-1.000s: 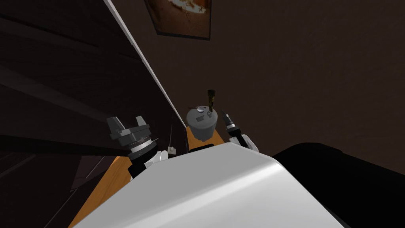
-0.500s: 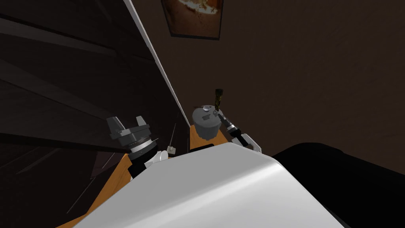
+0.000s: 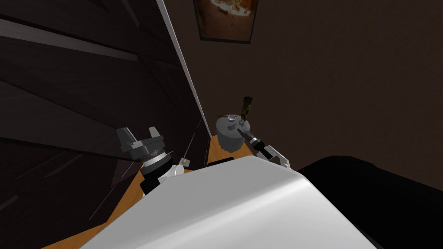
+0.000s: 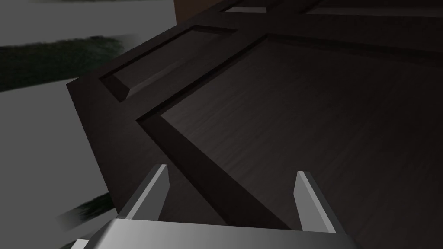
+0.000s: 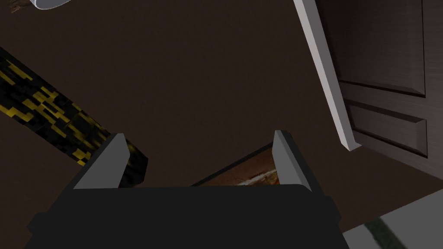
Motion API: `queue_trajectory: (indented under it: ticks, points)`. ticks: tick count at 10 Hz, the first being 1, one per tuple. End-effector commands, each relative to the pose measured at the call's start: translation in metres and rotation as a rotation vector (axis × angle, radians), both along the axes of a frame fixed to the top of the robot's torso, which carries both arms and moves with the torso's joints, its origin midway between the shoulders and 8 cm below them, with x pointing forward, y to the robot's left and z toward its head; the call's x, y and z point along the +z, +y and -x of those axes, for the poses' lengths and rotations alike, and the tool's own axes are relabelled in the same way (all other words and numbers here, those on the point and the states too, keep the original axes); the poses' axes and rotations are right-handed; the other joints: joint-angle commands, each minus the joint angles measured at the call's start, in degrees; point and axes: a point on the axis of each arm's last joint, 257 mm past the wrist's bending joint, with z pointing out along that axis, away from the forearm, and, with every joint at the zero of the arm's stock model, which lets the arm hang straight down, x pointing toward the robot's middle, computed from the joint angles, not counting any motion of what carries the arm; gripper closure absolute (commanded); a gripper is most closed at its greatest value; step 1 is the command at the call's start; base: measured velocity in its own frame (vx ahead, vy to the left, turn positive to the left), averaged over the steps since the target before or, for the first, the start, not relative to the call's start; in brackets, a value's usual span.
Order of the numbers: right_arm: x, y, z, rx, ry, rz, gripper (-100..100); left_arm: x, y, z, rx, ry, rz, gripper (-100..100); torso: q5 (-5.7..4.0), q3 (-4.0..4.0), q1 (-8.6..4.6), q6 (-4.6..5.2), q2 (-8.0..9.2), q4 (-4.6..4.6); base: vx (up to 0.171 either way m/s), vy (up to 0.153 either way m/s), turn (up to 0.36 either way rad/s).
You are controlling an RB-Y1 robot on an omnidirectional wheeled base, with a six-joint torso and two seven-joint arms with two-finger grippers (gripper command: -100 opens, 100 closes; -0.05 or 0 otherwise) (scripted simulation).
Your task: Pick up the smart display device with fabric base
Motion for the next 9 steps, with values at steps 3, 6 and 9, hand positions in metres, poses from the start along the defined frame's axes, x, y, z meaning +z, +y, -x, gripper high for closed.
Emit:
queue_trajectory:
  ticks: [3,6,9]
  points:
    - [-0.046,-0.015,0.008,0.044,0.082,0.188,-100,0.0,0.0,0.0,0.0,0.0,0.0,0,-0.03,-0.01,-0.09,0.0,-0.01,0.0,0.023,0.158,0.095]
    - [-0.063,-0.027,0.013,0.079,0.119,0.292,-100,0.0,0.0,0.0,0.0,0.0,0.0,0,0.0,-0.04,0.01,0.0,-0.06,-0.01,0.035,0.142,0.047]
    - [-0.095,-0.047,0.025,0.129,0.182,0.456,-100,0.0,0.0,0.0,0.0,0.0,0.0,0,-0.05,-0.06,-0.26,0.02,-0.09,-0.02,0.048,0.107,0.076]
